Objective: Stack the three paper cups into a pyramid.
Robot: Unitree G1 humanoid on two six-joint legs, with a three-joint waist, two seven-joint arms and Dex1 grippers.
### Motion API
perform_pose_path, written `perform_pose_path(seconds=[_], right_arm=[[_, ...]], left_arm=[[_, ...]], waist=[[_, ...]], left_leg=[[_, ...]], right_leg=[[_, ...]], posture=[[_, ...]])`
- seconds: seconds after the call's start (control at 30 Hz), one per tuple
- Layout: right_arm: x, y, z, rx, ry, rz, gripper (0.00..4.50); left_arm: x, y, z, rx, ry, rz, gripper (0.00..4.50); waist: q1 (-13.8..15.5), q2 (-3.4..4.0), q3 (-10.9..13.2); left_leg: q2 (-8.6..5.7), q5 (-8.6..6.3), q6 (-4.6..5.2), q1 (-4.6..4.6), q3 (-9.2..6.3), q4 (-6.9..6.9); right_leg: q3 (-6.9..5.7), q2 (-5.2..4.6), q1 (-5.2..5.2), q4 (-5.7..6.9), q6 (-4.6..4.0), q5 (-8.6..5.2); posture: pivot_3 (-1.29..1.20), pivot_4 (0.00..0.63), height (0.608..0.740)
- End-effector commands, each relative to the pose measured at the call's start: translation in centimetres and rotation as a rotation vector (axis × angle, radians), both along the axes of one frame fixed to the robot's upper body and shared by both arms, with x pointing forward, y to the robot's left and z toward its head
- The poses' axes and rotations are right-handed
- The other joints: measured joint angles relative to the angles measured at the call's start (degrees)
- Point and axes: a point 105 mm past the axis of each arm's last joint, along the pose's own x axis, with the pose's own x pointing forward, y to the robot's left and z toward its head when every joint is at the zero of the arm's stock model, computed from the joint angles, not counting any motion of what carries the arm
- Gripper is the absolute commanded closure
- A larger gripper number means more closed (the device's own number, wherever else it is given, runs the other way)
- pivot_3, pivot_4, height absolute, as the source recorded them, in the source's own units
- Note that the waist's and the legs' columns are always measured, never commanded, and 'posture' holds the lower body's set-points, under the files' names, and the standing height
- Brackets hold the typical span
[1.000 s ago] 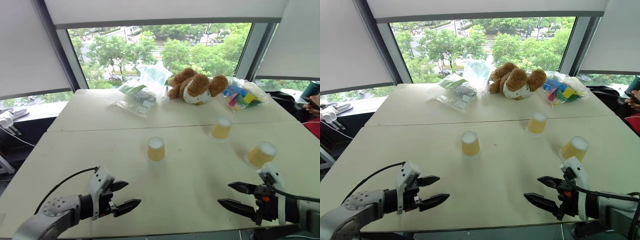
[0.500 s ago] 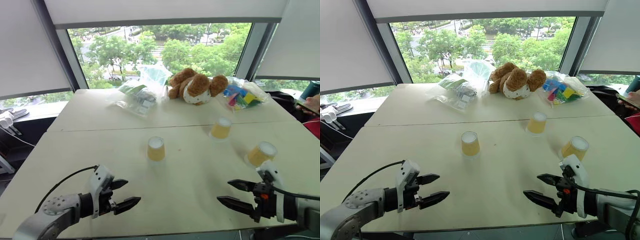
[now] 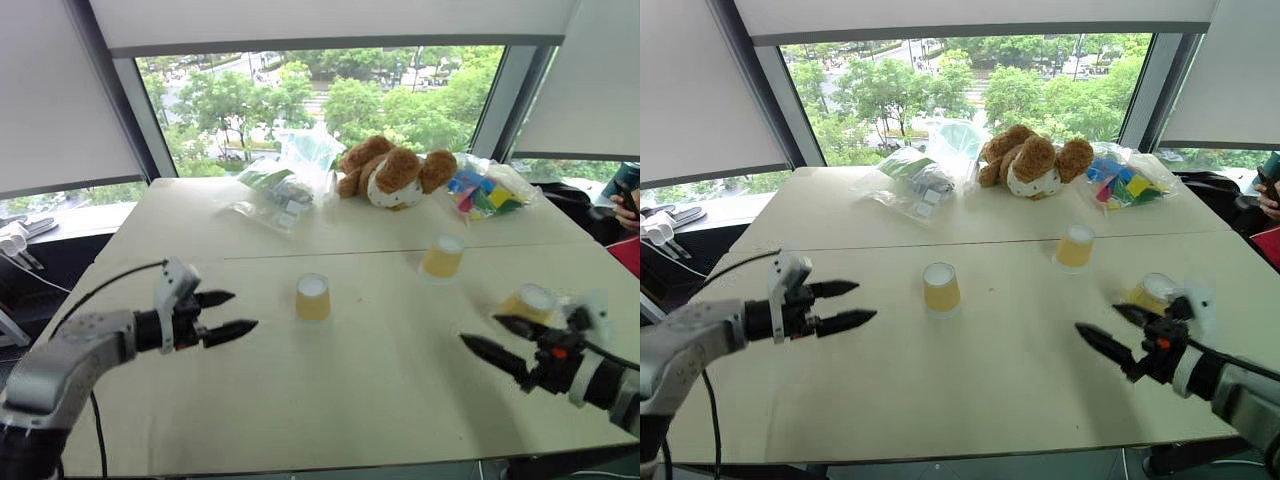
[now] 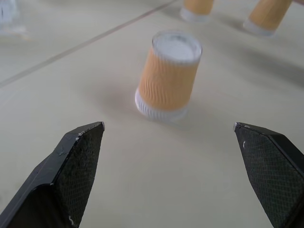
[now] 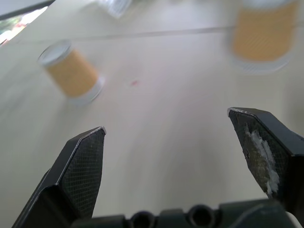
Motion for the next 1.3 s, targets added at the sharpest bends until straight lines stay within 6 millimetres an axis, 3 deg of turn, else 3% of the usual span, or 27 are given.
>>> perform_pose_path(seconds=[0.03,0.17,0.37,0.47,0.73,1.2,1.3], right_arm=[[0.6,-2.9,2.4,-0.069,-0.146,-0.177,0.02],[1.3,-5.8,2.7,-0.106,-0.216,-0.347,0.02],[1.6,-7.2,-0.2,-0.006,-0.173,-0.418,0.02],[1.6,-7.5,-1.9,0.02,-0.142,-0.438,0.02],[2.3,-7.6,-3.3,0.065,-0.119,-0.427,0.02],[7.2,-9.2,-3.9,0.06,-0.166,-0.442,0.02],[7.7,-9.4,-3.8,0.062,-0.182,-0.439,0.88]], left_arm=[[-0.5,-2.9,0.9,-0.044,-0.043,-0.1,0.0],[-1.7,-6.0,1.3,-0.086,-0.069,-0.178,0.0],[-3.8,-8.5,0.9,-0.1,-0.059,-0.244,0.0],[-4.2,-8.7,0.5,-0.109,-0.044,-0.233,0.0],[-4.0,-8.0,-0.3,-0.103,-0.018,-0.201,0.0],[-3.1,-7.9,-0.7,-0.093,-0.028,-0.172,0.0],[-3.1,-7.9,-0.7,-0.092,-0.028,-0.163,0.0]], waist=[[0.0,0.01,0.0],[0.0,0.0,0.0],[-0.1,0.02,0.0],[-0.1,0.03,0.0],[-0.1,0.05,0.0],[-0.2,0.06,0.0],[-0.2,0.06,0.0]], left_leg=[[0.0,0.0,0.0,0.01,0.0,-0.02],[0.0,0.0,0.0,-0.01,0.01,0.0],[0.02,0.0,0.0,0.01,0.03,0.01],[0.03,0.0,0.0,0.02,0.05,-0.01],[0.02,0.01,-0.01,0.03,0.04,0.01],[0.02,0.01,-0.01,0.04,0.05,0.01],[0.02,0.01,-0.01,0.03,0.05,0.01]], right_leg=[[0.0,0.0,0.0,0.0,0.0,0.0],[0.01,0.0,-0.02,0.01,0.0,0.0],[0.03,0.02,-0.02,0.06,0.0,0.0],[0.06,0.03,-0.04,0.07,0.0,0.0],[0.07,0.04,-0.04,0.09,0.0,0.0],[0.06,0.04,-0.05,0.1,0.0,0.0],[0.06,0.04,-0.05,0.1,0.0,0.0]], posture=[[0.0,0.15,0.74],[0.0,0.15,0.74],[0.0,0.15,0.74],[0.0,0.15,0.74],[0.0,0.15,0.74],[0.0,0.15,0.74],[0.0,0.15,0.74]])
